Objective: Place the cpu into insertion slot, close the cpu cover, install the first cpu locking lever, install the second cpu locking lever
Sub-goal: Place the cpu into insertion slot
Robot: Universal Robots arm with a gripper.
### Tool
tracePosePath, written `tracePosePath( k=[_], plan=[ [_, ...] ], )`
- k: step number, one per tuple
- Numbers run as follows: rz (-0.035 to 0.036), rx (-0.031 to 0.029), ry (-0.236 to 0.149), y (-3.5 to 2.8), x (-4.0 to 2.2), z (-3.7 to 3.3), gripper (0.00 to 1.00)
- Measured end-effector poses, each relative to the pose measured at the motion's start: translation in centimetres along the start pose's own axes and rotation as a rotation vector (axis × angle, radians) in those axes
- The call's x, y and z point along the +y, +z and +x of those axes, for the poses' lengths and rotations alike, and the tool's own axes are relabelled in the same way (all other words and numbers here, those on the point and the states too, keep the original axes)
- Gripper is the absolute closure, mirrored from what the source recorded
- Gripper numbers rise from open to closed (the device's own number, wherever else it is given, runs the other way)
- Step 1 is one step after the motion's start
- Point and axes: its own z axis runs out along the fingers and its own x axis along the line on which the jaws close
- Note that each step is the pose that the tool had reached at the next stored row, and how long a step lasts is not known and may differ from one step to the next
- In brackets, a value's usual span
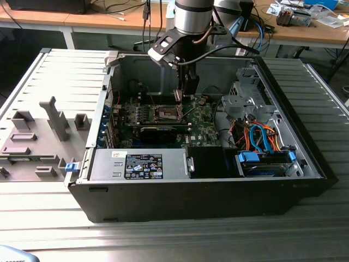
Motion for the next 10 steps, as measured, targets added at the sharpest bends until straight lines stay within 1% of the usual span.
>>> tracePosePath(
  k=[10],
  plan=[
    [0.0006,-0.0001,0.018,0.0,0.0,0.0,0.46]
  ],
)
